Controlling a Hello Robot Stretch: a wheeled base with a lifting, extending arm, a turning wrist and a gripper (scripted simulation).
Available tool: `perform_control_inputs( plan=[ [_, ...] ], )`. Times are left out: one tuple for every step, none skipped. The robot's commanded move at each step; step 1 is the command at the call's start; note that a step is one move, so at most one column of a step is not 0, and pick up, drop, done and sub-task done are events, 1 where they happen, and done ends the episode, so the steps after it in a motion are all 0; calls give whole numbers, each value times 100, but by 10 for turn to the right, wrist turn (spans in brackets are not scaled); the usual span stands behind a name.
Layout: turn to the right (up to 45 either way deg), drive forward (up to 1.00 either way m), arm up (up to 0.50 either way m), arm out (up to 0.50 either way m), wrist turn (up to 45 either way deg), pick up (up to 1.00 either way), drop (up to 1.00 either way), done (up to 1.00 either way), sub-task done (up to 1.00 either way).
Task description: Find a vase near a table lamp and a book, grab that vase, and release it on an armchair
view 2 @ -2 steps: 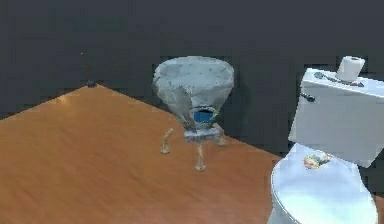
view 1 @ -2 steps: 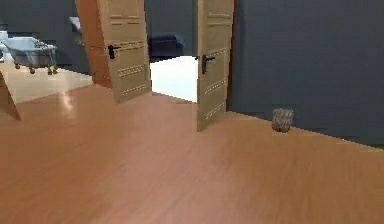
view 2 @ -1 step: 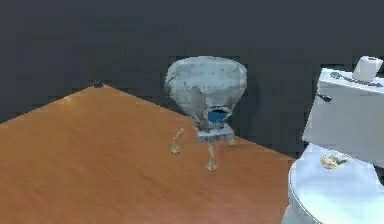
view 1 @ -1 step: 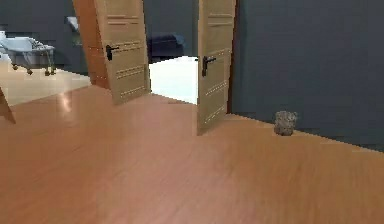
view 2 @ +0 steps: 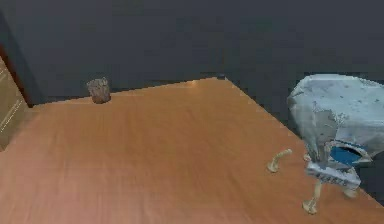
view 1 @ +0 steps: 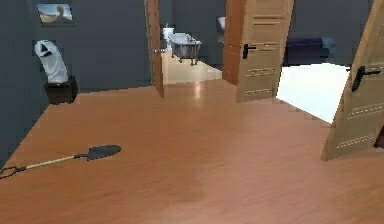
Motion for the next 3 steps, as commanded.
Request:
perform_control_inputs(
  plan=[
    [0,100,0,0,0,0,0,0,0],
    [0,100,0,0,0,0,0,0,0],
    [0,100,0,0,0,0,0,0,0]
  ],
)
